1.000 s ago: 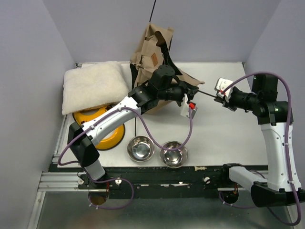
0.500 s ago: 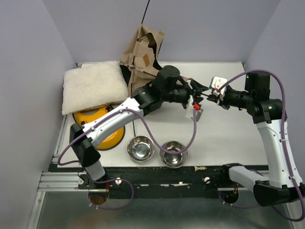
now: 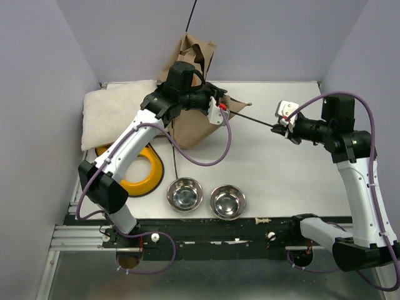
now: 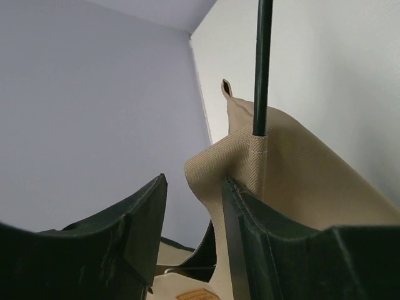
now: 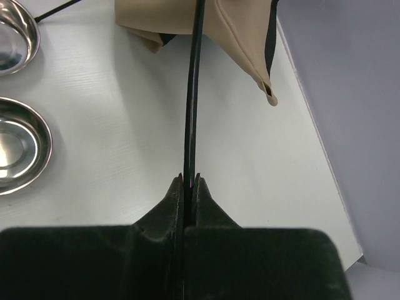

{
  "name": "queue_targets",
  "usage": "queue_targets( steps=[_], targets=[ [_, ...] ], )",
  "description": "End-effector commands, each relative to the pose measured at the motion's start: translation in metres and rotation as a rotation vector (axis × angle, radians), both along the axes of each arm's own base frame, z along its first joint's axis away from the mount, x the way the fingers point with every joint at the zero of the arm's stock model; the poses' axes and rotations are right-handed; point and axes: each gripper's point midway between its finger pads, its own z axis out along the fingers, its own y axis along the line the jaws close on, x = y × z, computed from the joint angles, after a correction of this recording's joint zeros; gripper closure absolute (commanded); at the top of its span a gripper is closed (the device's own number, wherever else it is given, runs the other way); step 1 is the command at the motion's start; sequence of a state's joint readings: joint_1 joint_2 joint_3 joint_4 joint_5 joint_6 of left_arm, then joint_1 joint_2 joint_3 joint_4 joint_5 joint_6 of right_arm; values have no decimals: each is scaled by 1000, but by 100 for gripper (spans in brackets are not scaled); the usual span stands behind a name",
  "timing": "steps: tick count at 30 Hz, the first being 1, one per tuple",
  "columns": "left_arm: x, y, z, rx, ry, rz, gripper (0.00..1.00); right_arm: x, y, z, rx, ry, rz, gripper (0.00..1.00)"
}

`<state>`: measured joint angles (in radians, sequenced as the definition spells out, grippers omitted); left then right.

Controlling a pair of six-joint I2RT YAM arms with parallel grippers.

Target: Set up the pet tent

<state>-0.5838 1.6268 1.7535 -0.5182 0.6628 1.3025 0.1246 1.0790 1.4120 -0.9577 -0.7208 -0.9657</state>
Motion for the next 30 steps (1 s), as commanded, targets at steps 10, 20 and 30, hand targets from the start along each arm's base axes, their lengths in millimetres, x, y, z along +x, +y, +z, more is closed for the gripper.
queue_targets(
  steps=[10,20,30],
  targets=[
    [-14,14,-2,39,8,-47,37,-6,12,15,41,-51,69,99],
    [-33,27,-30,106,59,-70,35,-8,12,16,33,-67,76,99],
    [7,3,-43,82,121,-44,55,-15,15,22,45,-76,100,99]
  ],
)
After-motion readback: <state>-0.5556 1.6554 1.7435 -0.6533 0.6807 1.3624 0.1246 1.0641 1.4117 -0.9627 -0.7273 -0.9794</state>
